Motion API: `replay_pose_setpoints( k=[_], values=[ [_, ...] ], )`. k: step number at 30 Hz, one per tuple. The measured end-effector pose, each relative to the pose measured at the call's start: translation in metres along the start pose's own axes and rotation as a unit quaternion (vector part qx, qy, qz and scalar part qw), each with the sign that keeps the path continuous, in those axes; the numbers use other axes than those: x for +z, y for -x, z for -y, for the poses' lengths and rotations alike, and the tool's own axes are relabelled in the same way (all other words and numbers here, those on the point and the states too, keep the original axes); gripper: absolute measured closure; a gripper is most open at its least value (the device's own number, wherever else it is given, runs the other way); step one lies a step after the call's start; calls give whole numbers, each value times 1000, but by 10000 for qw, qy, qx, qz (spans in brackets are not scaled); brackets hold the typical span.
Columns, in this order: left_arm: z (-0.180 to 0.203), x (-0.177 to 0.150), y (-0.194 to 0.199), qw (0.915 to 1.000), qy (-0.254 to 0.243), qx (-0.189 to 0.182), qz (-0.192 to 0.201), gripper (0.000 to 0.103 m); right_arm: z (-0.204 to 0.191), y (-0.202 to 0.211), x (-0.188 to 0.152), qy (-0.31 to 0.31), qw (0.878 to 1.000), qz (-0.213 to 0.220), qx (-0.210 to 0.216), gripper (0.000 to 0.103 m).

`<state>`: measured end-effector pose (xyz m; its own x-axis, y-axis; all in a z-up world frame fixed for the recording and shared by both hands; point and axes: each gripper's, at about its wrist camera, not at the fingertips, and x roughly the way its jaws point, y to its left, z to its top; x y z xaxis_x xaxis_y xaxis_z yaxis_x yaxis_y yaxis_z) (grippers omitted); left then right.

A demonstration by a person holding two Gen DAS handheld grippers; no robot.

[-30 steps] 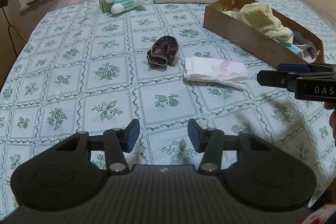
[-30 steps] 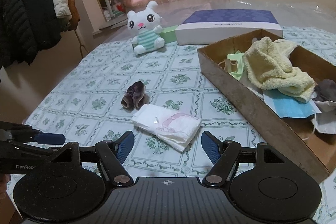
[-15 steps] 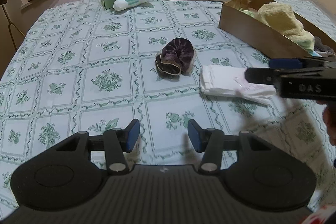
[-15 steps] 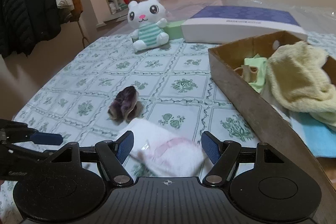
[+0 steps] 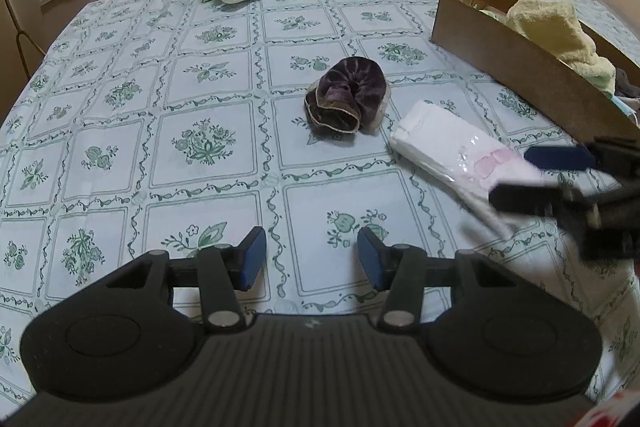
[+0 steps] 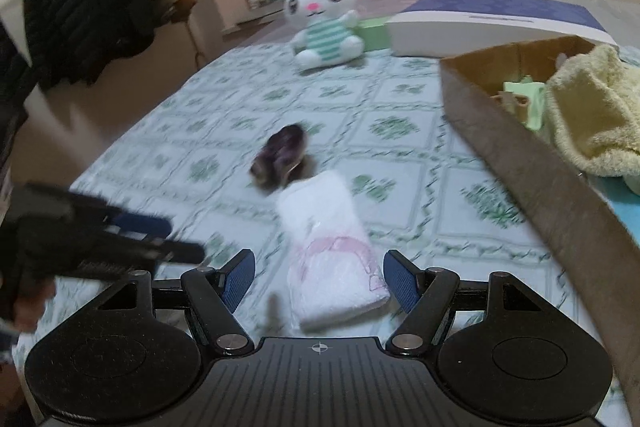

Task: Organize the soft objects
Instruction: 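Grasp the white pad with the right gripper while the left gripper grasps the purple scrunchie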

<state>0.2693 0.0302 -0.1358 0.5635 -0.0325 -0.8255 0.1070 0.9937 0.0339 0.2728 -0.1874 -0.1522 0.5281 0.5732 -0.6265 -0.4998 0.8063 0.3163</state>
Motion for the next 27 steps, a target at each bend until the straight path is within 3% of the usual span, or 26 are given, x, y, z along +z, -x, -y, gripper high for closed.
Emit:
replay_pose_setpoints(
  k=[5,12,14,19,27],
  values=[
    [1,0,0,10000,-23,-23,13,55,-21,-13,-3,385,9983,-20,-443,32],
    [2,4,-2,9999,-92,-79,102,55,-21,-29,-6,491,9951,-47,-851,33],
    [2,5,-3,9998,-132,-91,123,55,-20,-28,-6,545,9951,12,-828,49],
    [3,9,-8,9994,-216,-150,219,54,-18,-27,-3,631,9930,126,-991,55],
    [8,24,-19,9974,-409,-199,552,48,4,-35,14,111,9886,392,-1449,56]
  ],
)
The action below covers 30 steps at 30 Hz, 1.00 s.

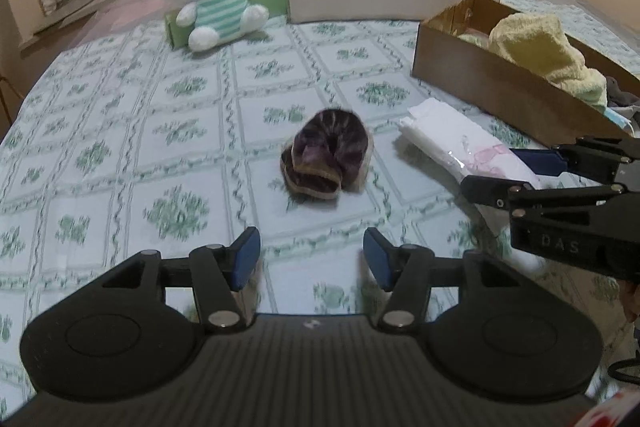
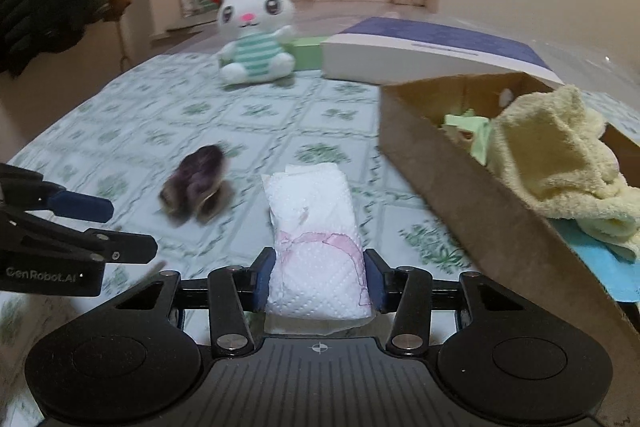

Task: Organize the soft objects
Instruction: 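Grasp the white pad with the right gripper while the left gripper grasps the purple scrunchie, then carry the white pad and purple scrunchie over the cardboard box with both grippers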

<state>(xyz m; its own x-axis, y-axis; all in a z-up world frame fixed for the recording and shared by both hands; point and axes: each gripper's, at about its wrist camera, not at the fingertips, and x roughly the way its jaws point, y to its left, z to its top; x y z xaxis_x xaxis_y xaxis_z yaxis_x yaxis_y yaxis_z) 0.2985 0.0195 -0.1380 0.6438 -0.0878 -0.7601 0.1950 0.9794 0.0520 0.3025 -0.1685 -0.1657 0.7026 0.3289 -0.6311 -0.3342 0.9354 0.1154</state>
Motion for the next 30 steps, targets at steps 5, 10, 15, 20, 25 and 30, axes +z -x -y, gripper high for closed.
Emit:
replay_pose_setpoints(
  k=[5,10,15,20,25,30],
  values=[
    [0,15,-10,9997,-86,-60,219,44,7,-10,5,-151,9998,23,-112,56],
    [2,30,-23,9992,-31,-133,378,38,8,-19,10,-216,9997,54,-133,55],
    [6,39,-42,9993,17,-115,349,44,10,-25,13,-313,9995,34,-86,51],
    [3,39,-52,9994,109,-56,309,62,10,-26,12,-318,9995,0,-36,47],
    [2,32,-50,9994,55,30,346,76,7,-25,9,-200,9998,-28,-10,47],
    [3,26,-41,9995,36,82,313,80,4,-18,7,-86,10000,25,-20,55]
  ],
)
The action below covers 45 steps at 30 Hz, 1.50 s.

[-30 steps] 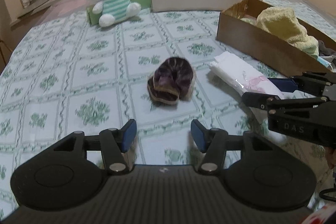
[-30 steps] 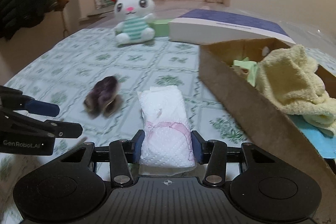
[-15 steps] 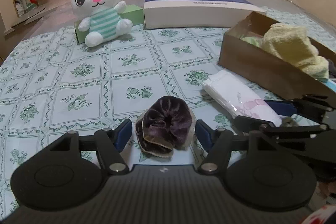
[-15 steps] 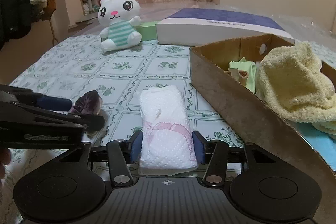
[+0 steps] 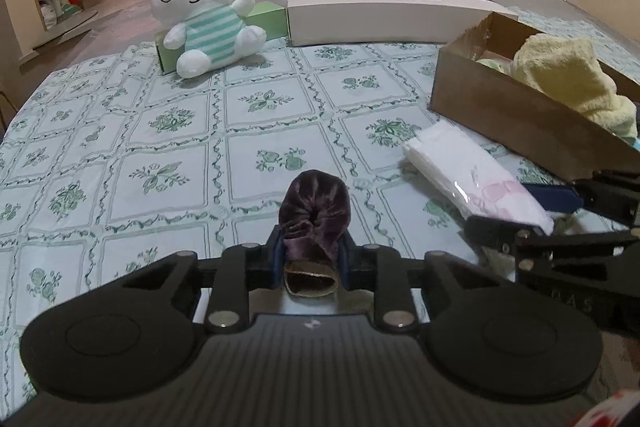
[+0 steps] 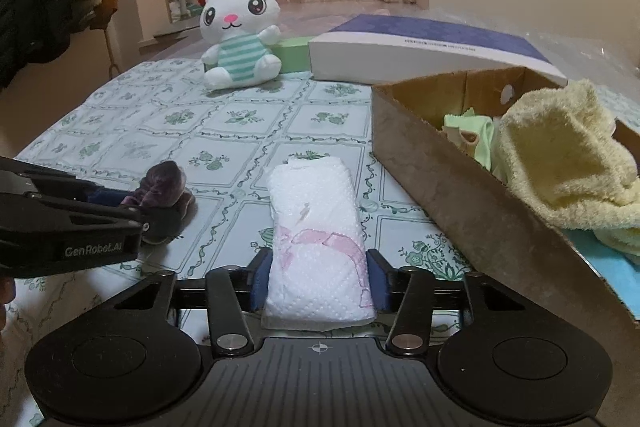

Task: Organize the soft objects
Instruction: 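Carry the white pad and purple scrunchie over the cardboard box with both grippers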

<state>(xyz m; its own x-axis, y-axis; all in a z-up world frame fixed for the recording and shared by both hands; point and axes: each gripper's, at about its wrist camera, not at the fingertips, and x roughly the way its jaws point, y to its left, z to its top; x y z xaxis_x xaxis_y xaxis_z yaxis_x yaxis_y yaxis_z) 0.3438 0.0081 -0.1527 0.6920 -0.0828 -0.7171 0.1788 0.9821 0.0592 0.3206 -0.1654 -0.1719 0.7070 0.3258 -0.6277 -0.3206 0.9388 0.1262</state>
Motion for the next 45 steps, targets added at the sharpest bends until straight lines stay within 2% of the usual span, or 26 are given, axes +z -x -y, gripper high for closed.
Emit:
replay_pose_setpoints(
  k=[4,10,23,29,36,41,45],
  values=[
    [3,-5,9,10000,-37,12,-62,81,-1,8,0,-10,10000,-6,44,60],
    [4,-12,26,9999,42,0,-122,81,-2,30,0,-69,9999,34,93,62],
    [33,-6,94,9993,-56,-237,276,81,4,113,-4,-346,9989,303,130,63],
    [67,4,113,9974,-263,-511,425,81,26,152,-11,-577,9975,396,-124,63],
    [123,30,117,9914,-611,-967,634,81,67,184,-9,-896,9917,653,-645,63],
    [164,52,105,9858,-875,-1246,712,81,100,189,-4,-1081,9864,734,-995,63],
    [192,67,89,9824,-1062,-1366,705,81,124,182,-2,-1107,9849,625,-1179,63]
  ],
)
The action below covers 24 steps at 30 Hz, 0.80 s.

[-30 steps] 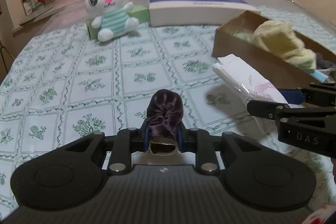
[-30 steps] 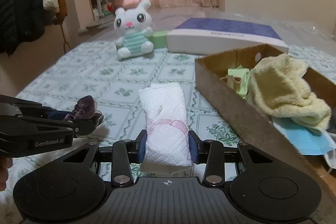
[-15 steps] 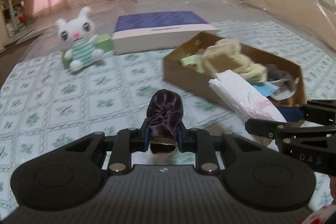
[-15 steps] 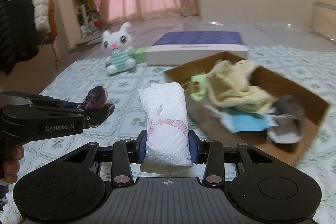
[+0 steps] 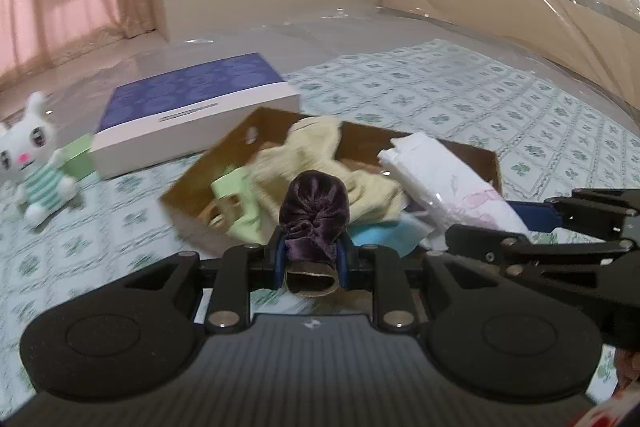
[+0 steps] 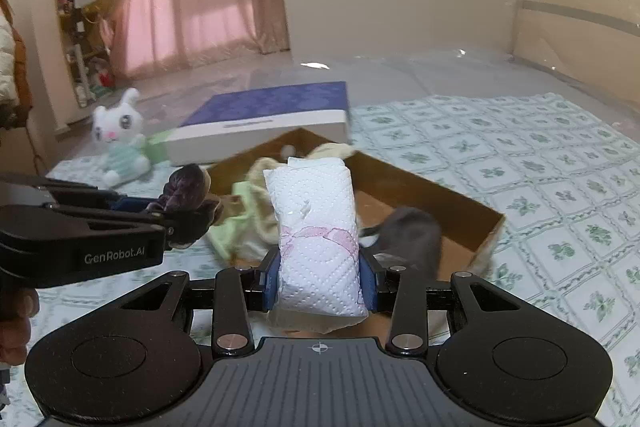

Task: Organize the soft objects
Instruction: 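Carry the white pad and purple scrunchie over the cardboard box with both grippers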

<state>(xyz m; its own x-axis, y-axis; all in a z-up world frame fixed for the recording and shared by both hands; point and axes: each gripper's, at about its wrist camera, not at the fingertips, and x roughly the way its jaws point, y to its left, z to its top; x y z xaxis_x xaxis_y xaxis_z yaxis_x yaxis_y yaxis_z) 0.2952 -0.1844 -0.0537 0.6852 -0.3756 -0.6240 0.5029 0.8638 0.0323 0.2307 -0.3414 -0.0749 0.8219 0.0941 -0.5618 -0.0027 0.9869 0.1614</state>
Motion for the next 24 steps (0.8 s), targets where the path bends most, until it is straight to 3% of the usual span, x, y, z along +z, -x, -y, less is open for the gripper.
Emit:
replay_pose_setpoints(
  k=[12,24],
  values=[
    [26,15,-85,9977,-369,-136,-549,81,19,-55,-2,418,9964,-727,-134,63],
    [17,-1,-123,9923,-637,-169,-1044,81,34,-88,-4,219,9903,-1367,-131,64]
  ],
)
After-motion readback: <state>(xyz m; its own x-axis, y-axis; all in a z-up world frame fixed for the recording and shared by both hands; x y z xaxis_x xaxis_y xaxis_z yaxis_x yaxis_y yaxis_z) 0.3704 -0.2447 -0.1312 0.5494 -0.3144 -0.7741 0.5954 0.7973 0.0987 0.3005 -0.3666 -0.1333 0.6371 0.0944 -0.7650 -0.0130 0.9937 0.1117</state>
